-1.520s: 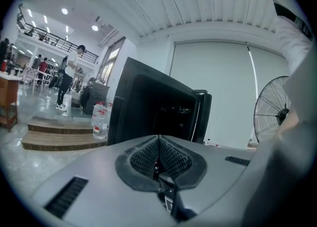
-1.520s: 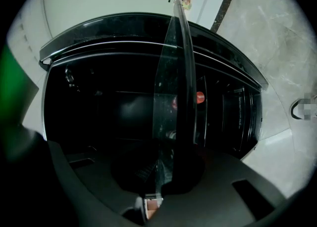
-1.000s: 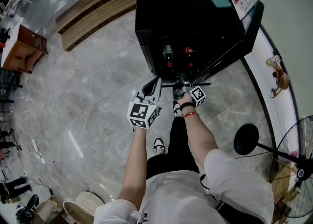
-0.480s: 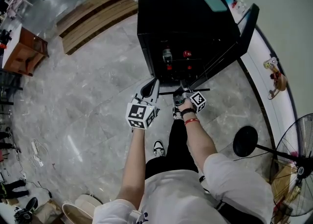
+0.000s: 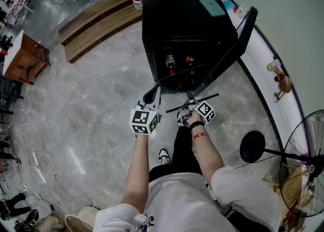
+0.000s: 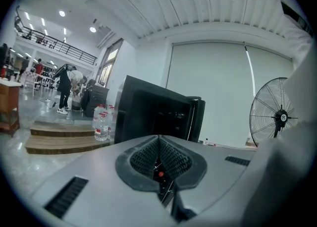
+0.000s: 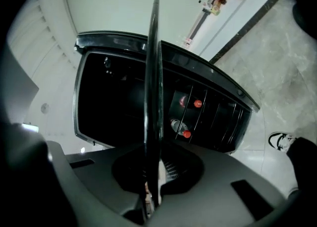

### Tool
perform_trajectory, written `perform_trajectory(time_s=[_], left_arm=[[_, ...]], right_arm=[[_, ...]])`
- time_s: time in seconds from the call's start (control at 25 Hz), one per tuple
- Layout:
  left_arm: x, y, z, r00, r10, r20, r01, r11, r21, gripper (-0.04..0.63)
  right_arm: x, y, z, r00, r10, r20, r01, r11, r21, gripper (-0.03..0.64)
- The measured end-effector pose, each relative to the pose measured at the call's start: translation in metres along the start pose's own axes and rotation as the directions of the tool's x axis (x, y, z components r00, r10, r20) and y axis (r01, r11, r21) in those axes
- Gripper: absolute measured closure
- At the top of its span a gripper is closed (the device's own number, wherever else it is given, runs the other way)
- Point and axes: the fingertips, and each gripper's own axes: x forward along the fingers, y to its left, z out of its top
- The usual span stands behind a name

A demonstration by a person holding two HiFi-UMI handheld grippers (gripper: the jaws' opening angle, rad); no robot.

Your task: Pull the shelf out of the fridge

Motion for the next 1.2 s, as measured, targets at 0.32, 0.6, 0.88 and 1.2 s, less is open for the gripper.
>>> perform_trajectory(time_s=[0.32, 0.6, 0.88, 1.2], left_arm=[[-0.028, -0.015, 0.002, 0.999, 0.013, -0.035, -0.014, 1.0, -0.027, 0.577], [-0.049, -0.031, 0.013, 0.999, 0.0, -0.05, 0.0, 1.0, -0.011, 0.577], [-0.064, -0.054, 0.036, 1.0, -0.017, -0.021, 0.017, 1.0, 0.01, 0.577], [-0.082, -0.068, 0.063, 1.0, 0.004, 0.022, -0.006, 0.996, 0.094, 0.577]], right_arm=[[-0.065, 0.041, 0.005, 0.999, -0.043, 0.001, 0.042, 0.984, -0.175, 0.592], [-0.112, 0.086, 0.009, 0.998, -0.059, 0.008, 0.058, 0.921, -0.386, 0.592], [-0.148, 0.145, 0.02, 0.998, -0.021, 0.058, 0.05, 0.824, -0.565, 0.592], [-0.175, 0.205, 0.027, 0.992, 0.074, 0.101, 0.014, 0.737, -0.676, 0.592]])
